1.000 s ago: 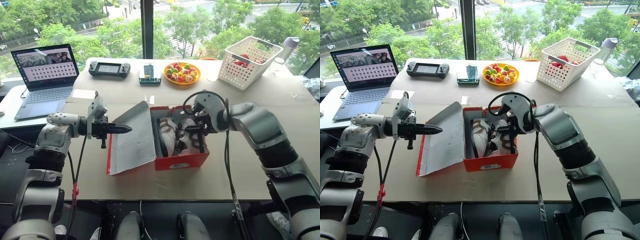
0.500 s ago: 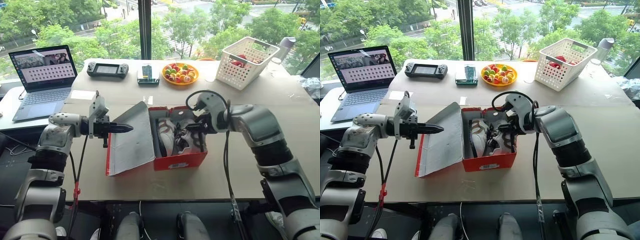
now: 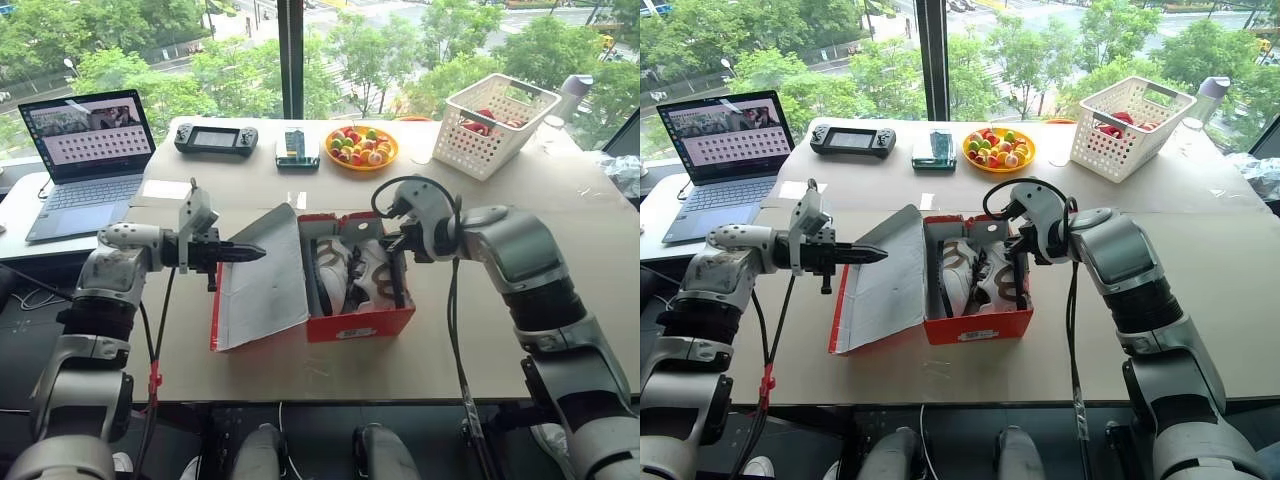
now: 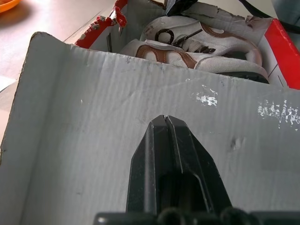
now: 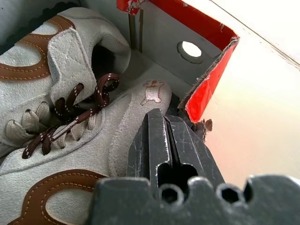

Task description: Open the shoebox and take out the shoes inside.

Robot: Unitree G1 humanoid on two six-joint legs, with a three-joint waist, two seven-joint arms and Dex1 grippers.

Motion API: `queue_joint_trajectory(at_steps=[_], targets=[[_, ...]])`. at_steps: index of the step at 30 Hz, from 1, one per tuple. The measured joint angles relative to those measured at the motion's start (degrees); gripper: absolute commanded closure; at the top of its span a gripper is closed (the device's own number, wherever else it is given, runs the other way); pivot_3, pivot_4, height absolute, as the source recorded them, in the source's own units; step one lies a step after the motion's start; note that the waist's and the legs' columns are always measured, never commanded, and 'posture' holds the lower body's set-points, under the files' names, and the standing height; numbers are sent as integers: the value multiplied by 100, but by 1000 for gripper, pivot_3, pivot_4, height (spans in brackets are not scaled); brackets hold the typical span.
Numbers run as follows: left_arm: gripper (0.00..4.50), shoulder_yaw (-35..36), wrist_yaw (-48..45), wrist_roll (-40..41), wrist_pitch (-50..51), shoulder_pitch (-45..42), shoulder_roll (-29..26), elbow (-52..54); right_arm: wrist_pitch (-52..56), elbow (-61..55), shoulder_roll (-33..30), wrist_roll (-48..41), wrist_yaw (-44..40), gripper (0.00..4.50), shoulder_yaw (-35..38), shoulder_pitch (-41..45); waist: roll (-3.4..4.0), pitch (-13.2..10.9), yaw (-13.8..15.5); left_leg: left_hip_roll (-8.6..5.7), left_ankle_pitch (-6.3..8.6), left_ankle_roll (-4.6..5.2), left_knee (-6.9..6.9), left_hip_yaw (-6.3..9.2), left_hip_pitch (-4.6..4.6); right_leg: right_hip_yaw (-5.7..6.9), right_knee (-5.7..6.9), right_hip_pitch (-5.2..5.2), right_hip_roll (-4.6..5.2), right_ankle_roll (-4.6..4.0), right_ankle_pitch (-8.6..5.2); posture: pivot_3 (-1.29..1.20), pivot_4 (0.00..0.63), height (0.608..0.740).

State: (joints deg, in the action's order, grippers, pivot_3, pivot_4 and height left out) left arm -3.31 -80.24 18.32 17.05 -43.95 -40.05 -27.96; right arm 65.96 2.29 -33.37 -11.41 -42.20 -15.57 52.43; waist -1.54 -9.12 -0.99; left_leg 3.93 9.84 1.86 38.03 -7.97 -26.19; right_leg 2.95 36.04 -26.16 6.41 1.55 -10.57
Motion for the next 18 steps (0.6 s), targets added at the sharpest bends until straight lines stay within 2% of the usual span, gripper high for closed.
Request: queue_joint_trajectory(at_steps=[5,8,12,18], targets=[[4500,0,27,-1,-37,0,2,-6,-58,5,53,4,-1,4467,-33,22,0,0,-4,0,0,0,0,0,0,0,1,0,0,0,0,0,150,738],[4500,0,31,-3,-64,0,2,-15,-39,-50,67,-8,-3,3707,-38,30,0,0,-4,0,0,0,0,0,0,0,1,0,0,0,0,0,150,738],[4500,0,33,-6,-67,0,2,-30,187,-182,84,-119,-45,2360,-39,30,0,0,-2,0,0,0,0,0,0,-1,2,0,0,0,0,0,150,738],[4500,0,50,-26,-75,0,2,-46,705,-239,114,-341,-101,2360,96,97,0,0,7,0,1,1,0,1,-1,1,0,-1,0,-1,0,0,150,738]])
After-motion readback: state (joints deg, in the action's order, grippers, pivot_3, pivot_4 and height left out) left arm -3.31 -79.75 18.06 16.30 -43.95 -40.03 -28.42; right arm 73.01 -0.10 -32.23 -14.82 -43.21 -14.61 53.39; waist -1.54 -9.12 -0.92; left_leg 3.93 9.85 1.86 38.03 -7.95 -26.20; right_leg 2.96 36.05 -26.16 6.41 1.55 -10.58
